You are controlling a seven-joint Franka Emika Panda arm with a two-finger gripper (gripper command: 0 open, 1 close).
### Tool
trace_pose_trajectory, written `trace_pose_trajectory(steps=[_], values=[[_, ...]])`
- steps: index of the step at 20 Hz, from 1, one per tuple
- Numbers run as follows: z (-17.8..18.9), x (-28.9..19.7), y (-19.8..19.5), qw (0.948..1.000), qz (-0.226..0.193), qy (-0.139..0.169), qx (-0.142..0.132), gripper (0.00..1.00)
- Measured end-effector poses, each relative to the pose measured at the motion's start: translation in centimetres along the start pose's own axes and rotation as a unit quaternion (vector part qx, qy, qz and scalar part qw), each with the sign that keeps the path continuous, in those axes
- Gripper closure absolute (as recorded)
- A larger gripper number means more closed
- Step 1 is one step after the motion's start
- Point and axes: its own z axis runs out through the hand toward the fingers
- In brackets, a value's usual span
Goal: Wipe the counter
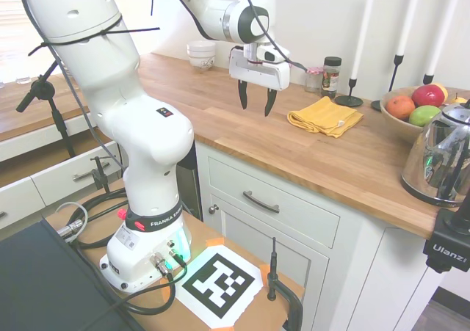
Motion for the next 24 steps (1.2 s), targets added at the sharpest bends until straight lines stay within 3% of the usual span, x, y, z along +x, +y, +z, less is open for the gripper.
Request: trace_pose_trajectory(steps=[13,24], values=[[0.8,0.9,-0.1,0.9998,0.018,0.000,0.004,0.00],[0.6,9.0,-0.3,0.9980,0.059,-0.003,0.020,0.00]])
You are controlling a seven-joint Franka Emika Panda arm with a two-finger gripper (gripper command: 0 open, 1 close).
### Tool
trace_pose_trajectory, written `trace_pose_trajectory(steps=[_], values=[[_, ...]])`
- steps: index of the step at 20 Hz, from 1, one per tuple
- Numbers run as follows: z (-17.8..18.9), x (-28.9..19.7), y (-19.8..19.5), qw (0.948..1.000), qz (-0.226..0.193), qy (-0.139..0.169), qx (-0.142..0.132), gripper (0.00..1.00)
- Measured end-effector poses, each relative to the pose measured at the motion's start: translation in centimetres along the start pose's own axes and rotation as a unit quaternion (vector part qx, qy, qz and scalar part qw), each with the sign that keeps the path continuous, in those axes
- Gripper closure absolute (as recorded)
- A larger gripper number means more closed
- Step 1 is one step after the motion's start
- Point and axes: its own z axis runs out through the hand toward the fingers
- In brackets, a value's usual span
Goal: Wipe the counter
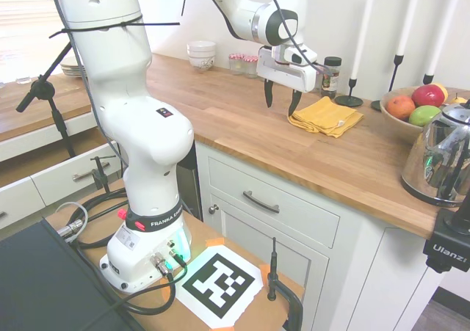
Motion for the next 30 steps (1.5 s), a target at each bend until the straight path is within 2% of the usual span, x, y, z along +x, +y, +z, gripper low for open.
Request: trace_pose_trajectory(steps=[11,20,30], values=[[-2.8,7.1,1.1,0.9996,0.028,0.003,0.010,0.00],[-3.4,10.9,1.0,0.9993,0.036,0.002,0.012,0.00],[0.4,13.4,0.9,0.9991,0.041,-0.007,-0.003,0.00]])
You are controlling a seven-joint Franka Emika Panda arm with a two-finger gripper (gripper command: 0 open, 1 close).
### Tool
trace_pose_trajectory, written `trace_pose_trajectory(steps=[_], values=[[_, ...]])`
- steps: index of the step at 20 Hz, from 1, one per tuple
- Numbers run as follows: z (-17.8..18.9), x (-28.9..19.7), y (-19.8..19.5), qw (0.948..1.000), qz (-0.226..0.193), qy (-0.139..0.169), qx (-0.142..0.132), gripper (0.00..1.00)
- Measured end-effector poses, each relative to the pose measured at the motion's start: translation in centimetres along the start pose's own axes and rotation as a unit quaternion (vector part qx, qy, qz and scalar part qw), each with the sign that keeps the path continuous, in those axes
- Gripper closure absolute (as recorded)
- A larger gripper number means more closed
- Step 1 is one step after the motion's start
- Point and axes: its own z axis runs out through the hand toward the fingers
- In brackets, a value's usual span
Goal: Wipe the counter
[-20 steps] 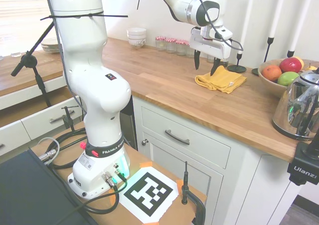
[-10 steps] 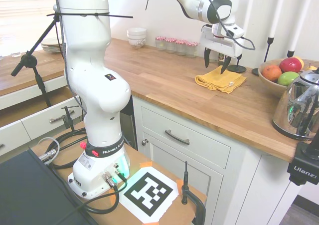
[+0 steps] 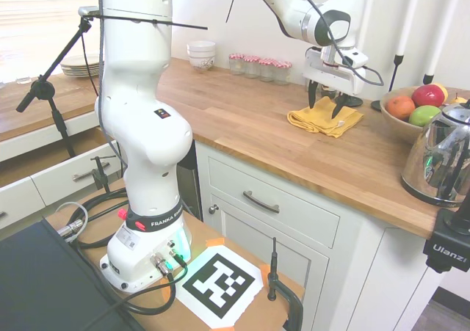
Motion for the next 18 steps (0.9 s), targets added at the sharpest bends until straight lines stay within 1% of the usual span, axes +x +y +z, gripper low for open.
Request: trace_pose_trajectory(steps=[6,9,10,18], values=[[2.9,0.5,-0.2,1.0000,0.000,-0.003,-0.007,0.00],[3.7,0.8,-0.5,1.0000,0.000,-0.005,-0.008,0.00],[3.7,0.9,-0.6,1.0000,-0.001,-0.004,-0.007,1.00],[3.8,1.4,-0.4,0.9999,-0.009,-0.012,0.004,1.00]])
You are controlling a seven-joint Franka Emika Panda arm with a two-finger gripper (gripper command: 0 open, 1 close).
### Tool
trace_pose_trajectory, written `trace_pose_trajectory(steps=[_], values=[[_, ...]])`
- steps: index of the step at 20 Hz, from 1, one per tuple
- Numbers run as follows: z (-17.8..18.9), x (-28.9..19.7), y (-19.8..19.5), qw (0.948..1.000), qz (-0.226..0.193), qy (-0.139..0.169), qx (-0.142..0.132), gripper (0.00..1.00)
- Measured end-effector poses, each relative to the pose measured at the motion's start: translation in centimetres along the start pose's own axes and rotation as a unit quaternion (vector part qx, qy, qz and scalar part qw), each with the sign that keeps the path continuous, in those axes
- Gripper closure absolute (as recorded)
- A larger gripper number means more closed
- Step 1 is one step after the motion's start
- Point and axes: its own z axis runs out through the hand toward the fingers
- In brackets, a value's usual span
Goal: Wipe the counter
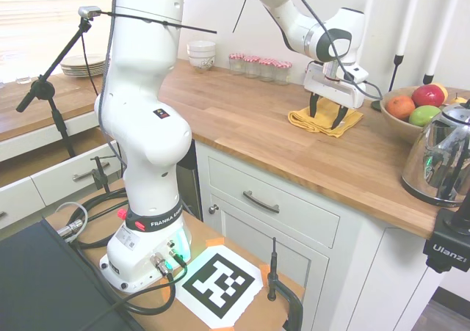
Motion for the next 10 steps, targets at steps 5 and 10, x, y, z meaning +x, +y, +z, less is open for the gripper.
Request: trace_pose_trajectory(steps=[5,10], values=[[0.03,0.37,0.48,0.9999,-0.008,-0.002,0.006,1.00],[0.16,0.36,0.51,0.9999,-0.010,-0.001,0.014,1.00]])
